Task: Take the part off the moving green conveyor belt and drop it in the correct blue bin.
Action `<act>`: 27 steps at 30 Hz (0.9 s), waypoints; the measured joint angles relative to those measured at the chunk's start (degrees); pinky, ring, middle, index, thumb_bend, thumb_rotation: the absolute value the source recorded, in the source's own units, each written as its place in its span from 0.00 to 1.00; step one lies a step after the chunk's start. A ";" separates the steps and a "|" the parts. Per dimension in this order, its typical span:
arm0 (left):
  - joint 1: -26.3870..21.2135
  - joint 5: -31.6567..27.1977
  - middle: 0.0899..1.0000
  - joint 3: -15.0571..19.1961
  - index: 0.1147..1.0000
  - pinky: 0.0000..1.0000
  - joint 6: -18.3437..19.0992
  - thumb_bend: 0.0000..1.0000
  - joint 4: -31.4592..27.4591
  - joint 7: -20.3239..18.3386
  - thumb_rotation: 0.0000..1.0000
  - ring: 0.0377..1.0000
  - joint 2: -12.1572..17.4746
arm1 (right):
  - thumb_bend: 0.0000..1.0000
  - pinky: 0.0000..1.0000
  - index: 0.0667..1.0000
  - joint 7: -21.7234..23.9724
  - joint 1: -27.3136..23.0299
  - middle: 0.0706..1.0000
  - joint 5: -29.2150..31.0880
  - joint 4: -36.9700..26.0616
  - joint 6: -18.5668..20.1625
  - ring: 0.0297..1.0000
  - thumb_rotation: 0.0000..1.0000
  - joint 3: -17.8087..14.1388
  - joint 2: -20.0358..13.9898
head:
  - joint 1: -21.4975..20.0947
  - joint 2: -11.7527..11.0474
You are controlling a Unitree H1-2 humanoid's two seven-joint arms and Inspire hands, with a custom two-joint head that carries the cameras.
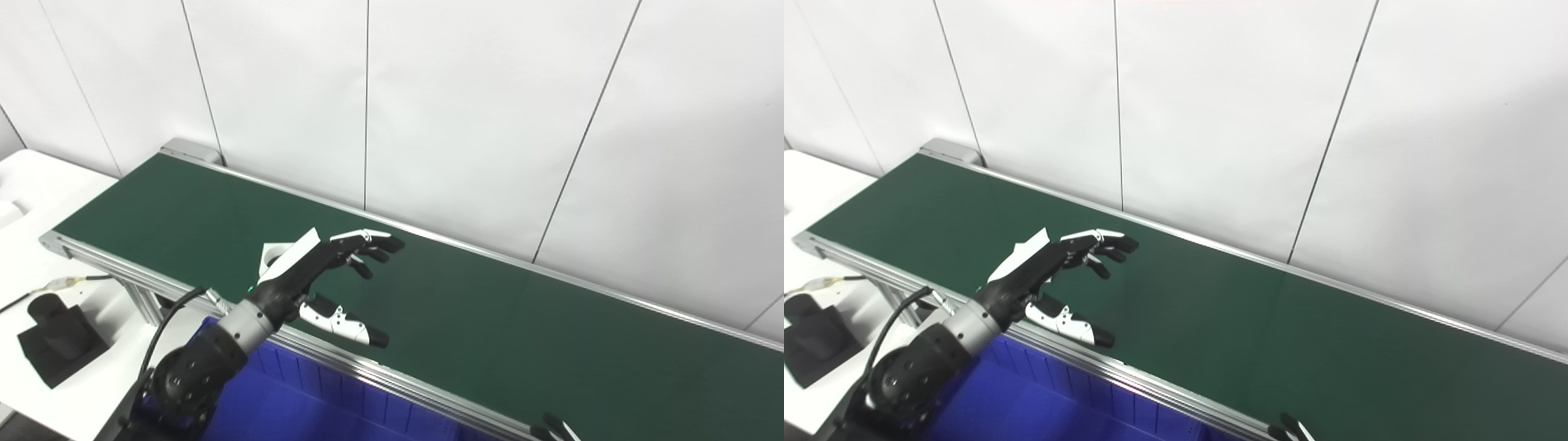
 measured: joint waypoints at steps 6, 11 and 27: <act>-3.56 6.30 0.82 -1.69 0.80 0.73 3.20 0.90 1.87 -1.44 0.26 0.82 2.10 | 0.54 0.61 0.88 0.03 -0.01 0.81 0.01 -0.03 0.00 0.73 0.70 -0.08 0.03 | -0.18 0.00; -7.09 11.17 0.85 -2.61 0.81 0.75 4.71 0.90 5.22 -2.28 0.28 0.87 3.72 | 0.52 0.61 0.88 0.03 -0.04 0.81 0.04 0.00 -0.04 0.73 0.70 -0.08 0.04 | -0.35 0.09; -15.02 23.61 0.87 -6.56 0.83 0.86 7.77 0.89 16.63 -3.33 0.16 0.90 5.42 | 0.53 0.61 0.88 0.00 -0.20 0.81 0.04 0.27 -0.43 0.72 0.70 -0.02 0.75 | -1.14 -0.09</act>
